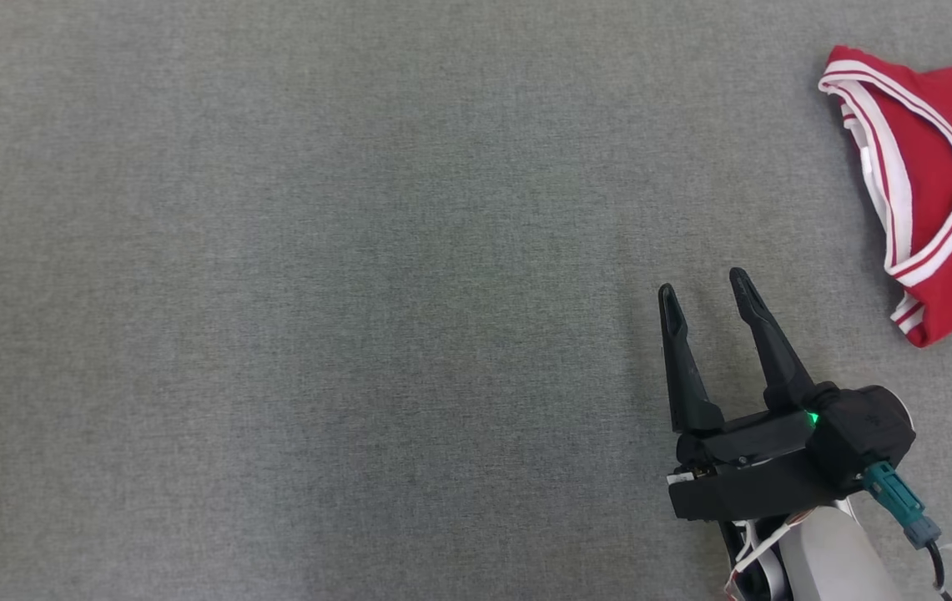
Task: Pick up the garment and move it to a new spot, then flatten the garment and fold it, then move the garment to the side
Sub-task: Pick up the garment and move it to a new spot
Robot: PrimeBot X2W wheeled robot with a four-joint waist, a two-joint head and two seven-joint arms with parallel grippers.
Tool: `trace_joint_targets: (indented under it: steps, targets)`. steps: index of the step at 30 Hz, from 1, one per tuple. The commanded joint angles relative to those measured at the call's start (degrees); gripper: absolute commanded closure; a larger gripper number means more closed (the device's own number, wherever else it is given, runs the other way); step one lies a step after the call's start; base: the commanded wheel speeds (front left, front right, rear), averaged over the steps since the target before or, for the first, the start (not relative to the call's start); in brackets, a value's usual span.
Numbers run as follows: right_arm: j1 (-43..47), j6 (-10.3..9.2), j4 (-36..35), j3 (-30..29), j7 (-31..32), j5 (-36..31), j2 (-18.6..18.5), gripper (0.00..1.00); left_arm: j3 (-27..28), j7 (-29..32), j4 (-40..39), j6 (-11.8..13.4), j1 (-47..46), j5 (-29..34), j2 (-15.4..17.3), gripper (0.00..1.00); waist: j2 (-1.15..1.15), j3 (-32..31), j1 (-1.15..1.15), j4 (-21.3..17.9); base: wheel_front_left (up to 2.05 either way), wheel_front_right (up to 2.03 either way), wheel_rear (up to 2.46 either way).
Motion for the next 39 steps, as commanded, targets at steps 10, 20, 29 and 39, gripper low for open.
trace_joint_targets:
  steps: [10, 20, 29, 39]
  targets:
    - [-0.14, 0.02, 0.35, 0.38, 0.01, 0.56, 0.14, 0.00, 0.60, 14.79, 12.40, 1.73, -3.92, -2.89, 1.39, 0.00, -0.01, -0.28, -0.01, -0.42, 0.00, 0.00, 0.00]
    - [0.11, 0.02, 1.08, 0.51, 0.01, 1.07, 0.14, 0.00, -0.49, 10.80, 13.17, 2.56, -4.72, -2.29, 3.00, 1.00, -0.01, -2.05, -0.01, -0.57, 0.00, 0.00, 0.00]
    - [1.91, 0.02, 1.70, 0.31, 0.01, 2.51, 0.15, 0.00, -1.30, 3.54, 10.07, 0.34, -6.80, -3.65, 3.64, 1.00, -0.01, -5.84, -0.01, 0.67, 0.00, 0.00, 0.00]
    - [3.76, 0.02, 2.80, 0.48, 0.01, 3.67, 0.12, 0.00, -7.72, 0.61, -2.18, -0.52, -9.18, -6.56, 1.53, 1.00, -0.01, -10.04, -0.01, 1.99, 0.00, 0.00, 0.00]
